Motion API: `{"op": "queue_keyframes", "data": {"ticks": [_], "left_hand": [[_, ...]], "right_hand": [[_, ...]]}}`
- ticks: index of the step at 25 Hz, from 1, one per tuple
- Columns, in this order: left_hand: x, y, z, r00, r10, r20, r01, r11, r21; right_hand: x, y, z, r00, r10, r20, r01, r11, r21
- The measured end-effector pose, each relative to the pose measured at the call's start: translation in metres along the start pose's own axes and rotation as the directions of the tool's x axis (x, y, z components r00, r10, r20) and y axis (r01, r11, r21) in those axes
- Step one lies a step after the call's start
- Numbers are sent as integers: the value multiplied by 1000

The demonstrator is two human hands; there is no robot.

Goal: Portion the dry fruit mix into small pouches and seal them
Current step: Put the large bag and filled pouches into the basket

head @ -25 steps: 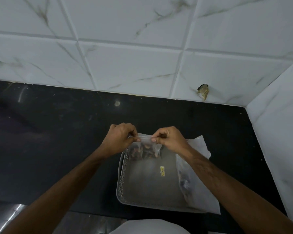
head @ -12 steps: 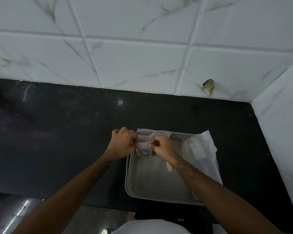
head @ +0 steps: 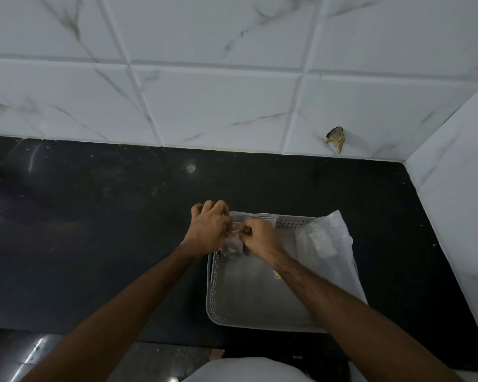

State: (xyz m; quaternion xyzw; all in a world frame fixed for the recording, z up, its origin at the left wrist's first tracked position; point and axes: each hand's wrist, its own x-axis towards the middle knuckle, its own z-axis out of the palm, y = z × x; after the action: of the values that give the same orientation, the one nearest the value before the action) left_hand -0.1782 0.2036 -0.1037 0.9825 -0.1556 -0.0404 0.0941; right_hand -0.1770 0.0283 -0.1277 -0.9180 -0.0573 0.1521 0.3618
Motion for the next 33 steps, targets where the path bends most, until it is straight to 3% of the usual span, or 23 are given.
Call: {"op": "queue_keyframes", "data": {"ticks": [8, 12, 18, 21, 23, 25, 27, 30, 32, 33], "left_hand": [[6, -11, 12, 998, -17, -56, 13, 996, -84], [11, -13, 14, 995, 82, -55, -86, 994, -74], [44, -4, 8, 957, 273, 100, -256, 954, -153], [60, -1, 10, 920, 310, 241, -278, 947, -159], [67, -3, 12, 890, 329, 315, -295, 943, -152], [70, -6, 14, 869, 347, 354, -314, 938, -148], [68, -8, 19, 860, 356, 365, -322, 934, -154], [66, -9, 21, 870, 375, 321, -351, 927, -133], [63, -9, 20, 889, 363, 279, -342, 932, -123], [60, -8, 19, 910, 332, 248, -309, 942, -130]], "right_hand": [[-18, 18, -37, 998, 69, 0, -69, 990, 125], [-63, 34, -67, 986, 163, 18, -162, 949, 269], [-119, 46, -72, 927, 361, 105, -373, 844, 386], [-150, 49, -62, 853, 495, 167, -521, 783, 340], [-173, 53, -53, 781, 570, 257, -625, 714, 316], [-185, 54, -51, 724, 617, 308, -687, 607, 399], [-188, 53, -52, 728, 607, 319, -677, 561, 476], [-193, 56, -58, 859, 475, 189, -511, 784, 351], [-198, 67, -67, 897, 436, -72, -411, 883, 225], [-199, 74, -75, 867, 434, -247, -394, 898, 194]]}}
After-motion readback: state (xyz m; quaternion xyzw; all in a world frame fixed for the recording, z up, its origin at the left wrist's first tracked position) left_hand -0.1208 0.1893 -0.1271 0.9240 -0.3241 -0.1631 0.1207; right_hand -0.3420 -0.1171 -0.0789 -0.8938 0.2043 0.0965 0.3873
